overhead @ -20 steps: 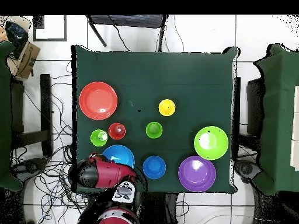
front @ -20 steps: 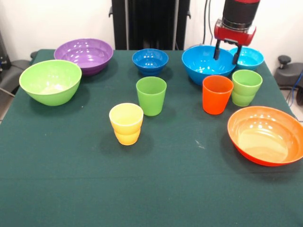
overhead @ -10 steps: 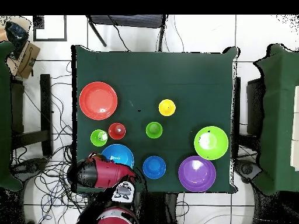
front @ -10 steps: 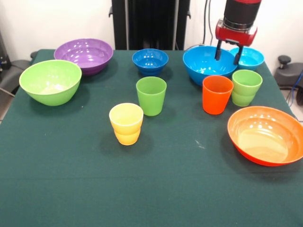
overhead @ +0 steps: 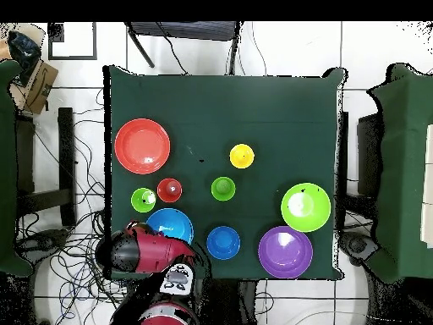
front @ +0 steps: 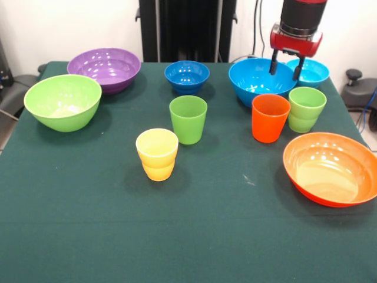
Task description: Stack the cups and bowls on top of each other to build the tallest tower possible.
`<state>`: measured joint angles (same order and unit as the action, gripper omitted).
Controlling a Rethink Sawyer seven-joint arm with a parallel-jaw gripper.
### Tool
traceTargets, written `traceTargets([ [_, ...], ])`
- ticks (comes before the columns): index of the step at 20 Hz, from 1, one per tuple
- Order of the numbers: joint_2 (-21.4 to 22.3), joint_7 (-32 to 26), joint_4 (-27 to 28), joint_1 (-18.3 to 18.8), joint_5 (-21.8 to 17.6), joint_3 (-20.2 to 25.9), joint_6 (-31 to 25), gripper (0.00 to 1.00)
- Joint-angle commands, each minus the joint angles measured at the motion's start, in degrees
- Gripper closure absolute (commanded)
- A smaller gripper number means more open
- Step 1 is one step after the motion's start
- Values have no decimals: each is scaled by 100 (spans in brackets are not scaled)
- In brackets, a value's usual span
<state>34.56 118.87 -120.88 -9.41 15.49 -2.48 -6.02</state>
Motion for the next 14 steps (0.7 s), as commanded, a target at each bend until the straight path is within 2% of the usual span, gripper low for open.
traceTargets([
  [1,40,1200,57,-90,306,503,-15,0],
  [14,172,1213,-39,-92,345,527,-89,0],
])
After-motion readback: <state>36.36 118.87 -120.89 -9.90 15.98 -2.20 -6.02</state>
